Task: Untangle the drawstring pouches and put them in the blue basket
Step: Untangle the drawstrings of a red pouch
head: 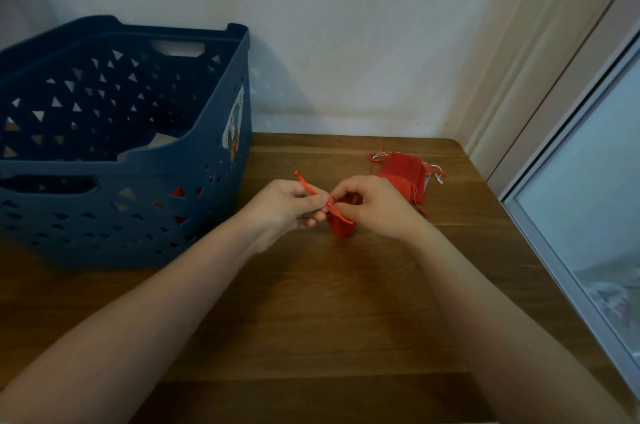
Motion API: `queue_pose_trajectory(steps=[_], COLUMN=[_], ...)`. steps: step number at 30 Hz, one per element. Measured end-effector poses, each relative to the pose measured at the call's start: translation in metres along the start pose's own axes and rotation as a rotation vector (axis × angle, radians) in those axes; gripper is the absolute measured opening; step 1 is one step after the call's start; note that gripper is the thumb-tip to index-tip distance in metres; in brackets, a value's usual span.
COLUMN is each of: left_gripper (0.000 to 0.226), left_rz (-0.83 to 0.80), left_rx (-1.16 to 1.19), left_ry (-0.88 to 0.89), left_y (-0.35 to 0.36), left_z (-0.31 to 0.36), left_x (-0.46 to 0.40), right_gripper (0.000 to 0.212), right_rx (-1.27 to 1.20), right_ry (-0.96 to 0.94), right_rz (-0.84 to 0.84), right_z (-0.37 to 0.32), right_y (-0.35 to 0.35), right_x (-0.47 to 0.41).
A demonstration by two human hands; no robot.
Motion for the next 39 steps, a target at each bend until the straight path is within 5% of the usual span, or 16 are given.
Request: queue_pose_trajectory(steps=[12,21,28,31,35,39], left_gripper=[0.016,0.010,0.012,0.012,0.006,0.007], left_rz=[0.377,0.488,0.489,0.407,0.295,0.249], left_rx=[-0.948,-0.831,-0.868,-0.872,-0.849,-0.850], left_ry=[0.492,0.703,0.728,0.733,0.703,0.700], left_y=[0.006,0.000,-0.003,-0.001,-0.001,0.000], left_z=[0.024,0.040,0.045,0.045,0.040,0.037], left_x=[0.009,0.022,0.022,0.019,0.015,0.014], right_gripper=[0.013,0.013,0.019,0.020,0.016,0.029], right_rx=[-0.103,-0.563,-0.639,-0.505,0.120,-0.198], right_ry=[0.171,0.242,0.215,0.165,-0.055,0.044], right_rz=[0.088,0.113,0.129,0.145,0.180,0.103], right_z=[0.002,0.003,0.001,-0.002,-0.010,-0.009], right_y=[0.006,0.005,0.004,-0.002,-0.015,-0.012], right_x=[0.002,0.003,0.001,0.001,-0.001,0.001])
Point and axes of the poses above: each hand's wrist, its own x-axis away from the middle knuckle, its own y-axis out of the palm, z = x × y, the point moved 6 cm from there along -x, towards the middle knuckle, and after that the axes turned 1 degree about -y, right-handed, at the moved point
